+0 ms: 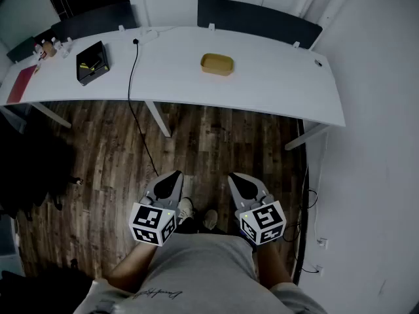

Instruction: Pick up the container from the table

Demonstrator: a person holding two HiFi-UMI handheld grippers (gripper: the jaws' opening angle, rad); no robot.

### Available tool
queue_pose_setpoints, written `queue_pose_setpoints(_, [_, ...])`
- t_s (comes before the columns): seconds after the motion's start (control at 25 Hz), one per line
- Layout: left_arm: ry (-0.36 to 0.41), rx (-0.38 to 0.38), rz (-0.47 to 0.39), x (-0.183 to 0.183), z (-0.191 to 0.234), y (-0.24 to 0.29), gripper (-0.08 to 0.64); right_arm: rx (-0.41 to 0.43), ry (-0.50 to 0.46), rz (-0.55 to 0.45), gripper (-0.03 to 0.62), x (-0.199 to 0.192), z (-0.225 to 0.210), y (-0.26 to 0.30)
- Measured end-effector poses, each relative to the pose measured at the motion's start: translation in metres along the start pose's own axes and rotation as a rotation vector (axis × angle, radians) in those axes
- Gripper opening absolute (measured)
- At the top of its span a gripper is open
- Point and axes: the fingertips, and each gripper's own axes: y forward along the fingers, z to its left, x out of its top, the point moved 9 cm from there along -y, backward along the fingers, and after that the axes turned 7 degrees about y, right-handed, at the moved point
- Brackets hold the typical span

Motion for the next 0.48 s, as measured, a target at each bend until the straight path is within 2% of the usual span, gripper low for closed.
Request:
queue_pose_setpoints(0.32, [0.002,0.007,0.019,0.004,0.019,0.007,0.000,-0.014,-0.001,0.003,0.015,0.008,0.005,0.014])
queue_pose_setpoints(0.48, [0.009,0.003,0.015,0.008,0.028,0.012,0.000,-0.019,0.042,-0.018,0.015,0.011,0.005,0.022])
